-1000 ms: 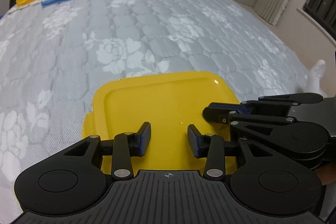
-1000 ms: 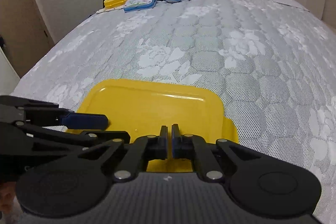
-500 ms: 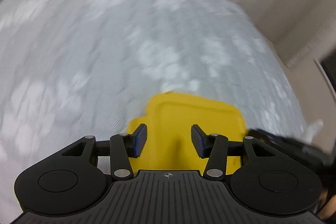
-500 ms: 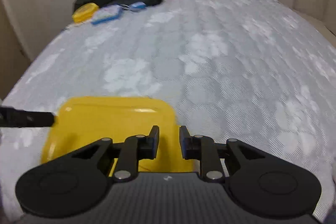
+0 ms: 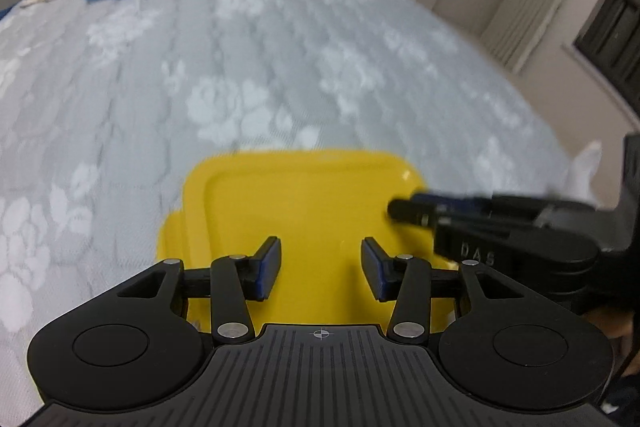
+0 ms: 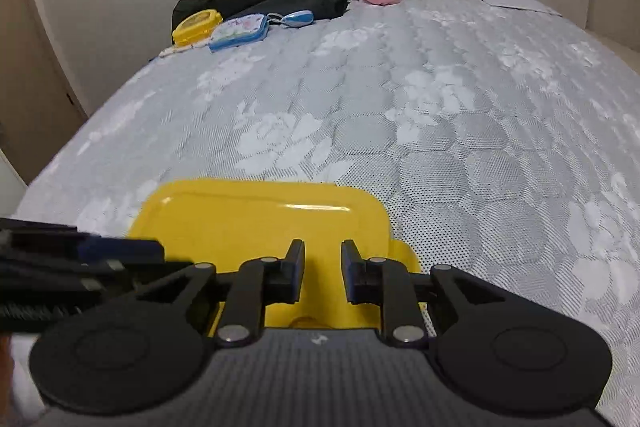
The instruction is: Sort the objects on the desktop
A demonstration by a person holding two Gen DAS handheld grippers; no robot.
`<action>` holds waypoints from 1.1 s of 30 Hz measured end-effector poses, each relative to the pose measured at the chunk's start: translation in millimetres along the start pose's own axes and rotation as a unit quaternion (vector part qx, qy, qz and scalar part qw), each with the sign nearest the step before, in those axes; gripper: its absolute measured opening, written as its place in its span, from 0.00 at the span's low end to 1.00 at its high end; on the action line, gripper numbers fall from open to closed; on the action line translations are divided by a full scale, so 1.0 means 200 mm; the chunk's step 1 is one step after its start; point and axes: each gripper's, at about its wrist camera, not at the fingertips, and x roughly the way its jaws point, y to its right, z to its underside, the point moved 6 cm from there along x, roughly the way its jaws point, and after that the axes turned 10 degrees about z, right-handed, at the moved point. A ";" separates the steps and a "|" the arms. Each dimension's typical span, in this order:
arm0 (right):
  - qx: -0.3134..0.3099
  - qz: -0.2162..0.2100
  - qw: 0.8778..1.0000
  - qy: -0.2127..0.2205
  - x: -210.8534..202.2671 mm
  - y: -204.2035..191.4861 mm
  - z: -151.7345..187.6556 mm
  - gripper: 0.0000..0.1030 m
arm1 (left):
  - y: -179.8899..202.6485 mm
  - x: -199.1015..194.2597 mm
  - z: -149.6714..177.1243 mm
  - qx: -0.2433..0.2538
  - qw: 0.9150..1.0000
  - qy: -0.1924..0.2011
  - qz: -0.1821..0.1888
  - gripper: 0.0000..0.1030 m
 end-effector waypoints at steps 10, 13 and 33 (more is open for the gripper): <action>-0.094 0.050 0.994 0.039 0.01 -0.13 0.06 0.25 | 0.01 0.02 0.02 0.035 0.999 0.009 -0.017 0.45; -0.097 0.050 0.993 0.039 0.02 -0.14 0.05 0.25 | 0.02 0.02 0.02 0.037 0.999 0.009 -0.018 0.45; 0.040 0.039 0.998 0.008 -0.09 0.12 -0.08 0.28 | -0.20 -0.27 -0.09 -0.102 0.993 0.040 0.036 0.50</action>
